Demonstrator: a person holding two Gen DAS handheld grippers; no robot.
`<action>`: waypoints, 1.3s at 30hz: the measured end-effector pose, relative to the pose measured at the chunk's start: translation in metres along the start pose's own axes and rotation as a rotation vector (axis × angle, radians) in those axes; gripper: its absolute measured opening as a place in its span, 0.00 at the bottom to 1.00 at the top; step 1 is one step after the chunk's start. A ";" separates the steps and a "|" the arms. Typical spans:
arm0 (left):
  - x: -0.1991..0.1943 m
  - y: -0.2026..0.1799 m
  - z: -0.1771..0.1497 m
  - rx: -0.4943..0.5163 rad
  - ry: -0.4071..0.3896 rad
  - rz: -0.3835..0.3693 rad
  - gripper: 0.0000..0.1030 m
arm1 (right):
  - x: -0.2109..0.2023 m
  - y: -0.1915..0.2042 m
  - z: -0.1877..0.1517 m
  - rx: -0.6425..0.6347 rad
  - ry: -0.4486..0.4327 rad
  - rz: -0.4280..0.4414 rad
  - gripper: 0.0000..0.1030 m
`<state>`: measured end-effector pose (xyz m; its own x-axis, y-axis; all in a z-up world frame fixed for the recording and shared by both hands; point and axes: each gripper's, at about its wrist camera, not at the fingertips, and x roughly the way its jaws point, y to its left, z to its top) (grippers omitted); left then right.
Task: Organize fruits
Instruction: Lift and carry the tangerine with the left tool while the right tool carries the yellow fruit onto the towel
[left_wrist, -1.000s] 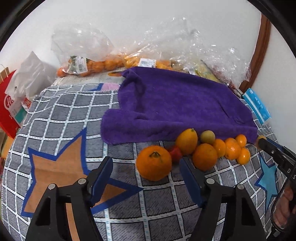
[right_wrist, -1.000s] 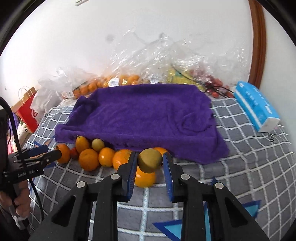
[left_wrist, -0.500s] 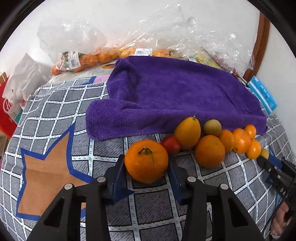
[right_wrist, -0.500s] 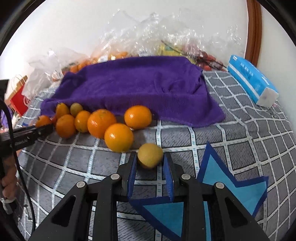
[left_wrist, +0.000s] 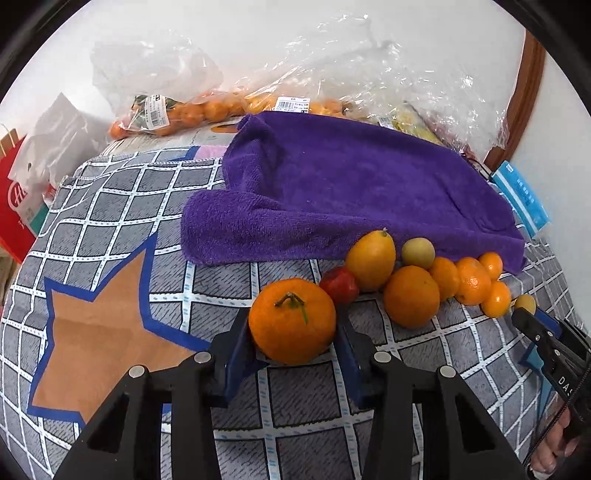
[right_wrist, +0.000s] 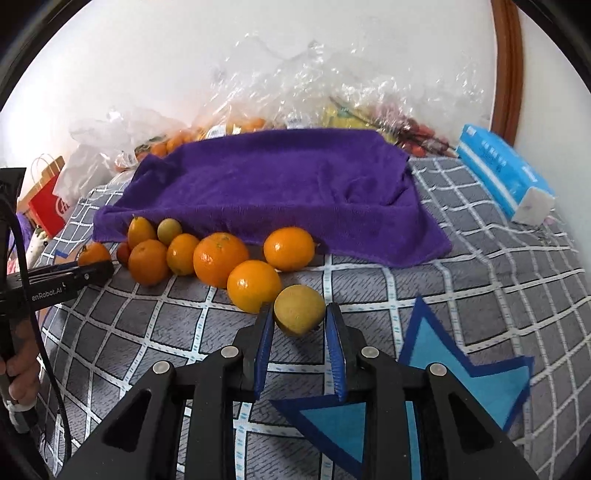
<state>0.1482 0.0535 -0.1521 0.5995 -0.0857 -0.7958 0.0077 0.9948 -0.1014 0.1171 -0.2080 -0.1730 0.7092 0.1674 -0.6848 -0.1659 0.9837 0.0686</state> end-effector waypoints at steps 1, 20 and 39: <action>-0.003 0.001 0.000 -0.005 -0.005 0.000 0.40 | -0.004 0.002 0.001 -0.003 -0.007 0.000 0.27; -0.062 0.008 0.041 -0.015 -0.126 0.004 0.40 | -0.057 0.042 0.063 -0.072 -0.182 0.024 0.27; -0.043 -0.026 0.101 0.007 -0.191 -0.076 0.40 | -0.028 0.002 0.114 -0.023 -0.206 0.024 0.27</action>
<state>0.2032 0.0371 -0.0548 0.7377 -0.1497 -0.6584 0.0644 0.9863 -0.1521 0.1752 -0.2037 -0.0716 0.8293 0.2032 -0.5205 -0.1989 0.9779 0.0648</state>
